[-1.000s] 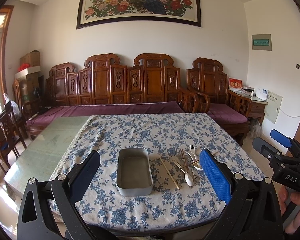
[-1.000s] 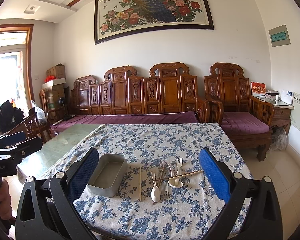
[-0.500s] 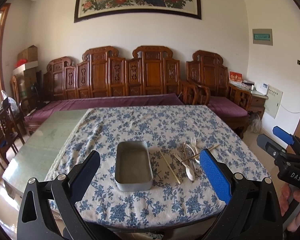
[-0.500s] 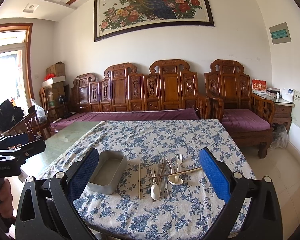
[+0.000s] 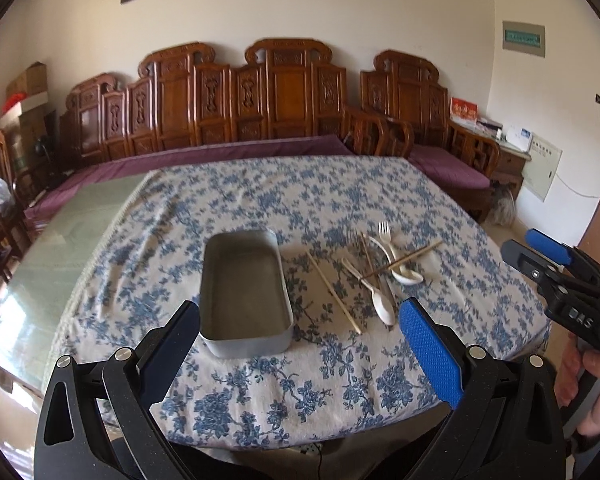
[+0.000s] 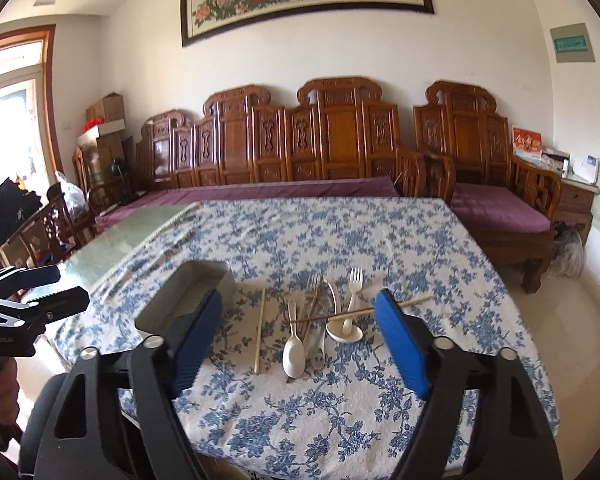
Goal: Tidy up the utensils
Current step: 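Reach the left gripper to the utensil pile and grasp a wooden chopstick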
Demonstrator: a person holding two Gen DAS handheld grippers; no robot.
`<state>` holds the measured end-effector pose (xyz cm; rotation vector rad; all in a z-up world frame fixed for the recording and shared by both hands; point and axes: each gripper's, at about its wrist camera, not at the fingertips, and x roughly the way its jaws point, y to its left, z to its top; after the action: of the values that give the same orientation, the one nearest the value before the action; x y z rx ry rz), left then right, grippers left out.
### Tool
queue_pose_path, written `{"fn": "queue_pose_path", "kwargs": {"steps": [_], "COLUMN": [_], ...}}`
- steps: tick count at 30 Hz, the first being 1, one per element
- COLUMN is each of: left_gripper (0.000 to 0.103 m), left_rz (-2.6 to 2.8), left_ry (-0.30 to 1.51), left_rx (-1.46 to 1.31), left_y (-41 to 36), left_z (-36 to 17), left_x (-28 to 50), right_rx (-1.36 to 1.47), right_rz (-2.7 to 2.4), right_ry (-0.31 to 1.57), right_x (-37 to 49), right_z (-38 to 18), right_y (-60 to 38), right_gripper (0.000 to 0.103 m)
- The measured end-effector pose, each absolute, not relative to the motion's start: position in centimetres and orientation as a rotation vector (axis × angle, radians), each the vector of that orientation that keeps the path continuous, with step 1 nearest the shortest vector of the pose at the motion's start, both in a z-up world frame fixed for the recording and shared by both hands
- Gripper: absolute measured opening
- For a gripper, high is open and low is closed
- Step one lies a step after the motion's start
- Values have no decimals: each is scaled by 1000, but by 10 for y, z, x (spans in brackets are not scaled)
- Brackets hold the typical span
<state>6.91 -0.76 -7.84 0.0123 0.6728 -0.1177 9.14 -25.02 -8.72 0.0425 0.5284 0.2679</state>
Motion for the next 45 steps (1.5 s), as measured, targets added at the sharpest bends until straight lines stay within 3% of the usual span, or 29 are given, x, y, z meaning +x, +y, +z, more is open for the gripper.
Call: {"fn": "queue_pose_path", "kwargs": {"steps": [5,11,28,35,39,45], "left_gripper": [96,95,52,47,38,37], "left_rz": [-123,-142,-255,-243,-241,-249], "left_ry": [720,752,949,1026,1051,1059], "left_rx": [18,25,27,43,35,49], "left_y": [-8,-10,-63,-82,-83,-84], "left_z": [-97,-111,-192,-234,-242,-248], "left_x": [92,118,203,228,232,232], "right_rx": [53,59,88,109,90,92], "right_rz": [274,268,302,275,262,233], "right_ry": [581,610,755,781,787,794], "right_x": [129,168,220,244,258,281], "right_z": [-112,-129,-207,-217,-219,-223], "right_y": [-252,-261,-269,-282,-287,-302], "right_gripper": [64,60,56,56,56,56]}}
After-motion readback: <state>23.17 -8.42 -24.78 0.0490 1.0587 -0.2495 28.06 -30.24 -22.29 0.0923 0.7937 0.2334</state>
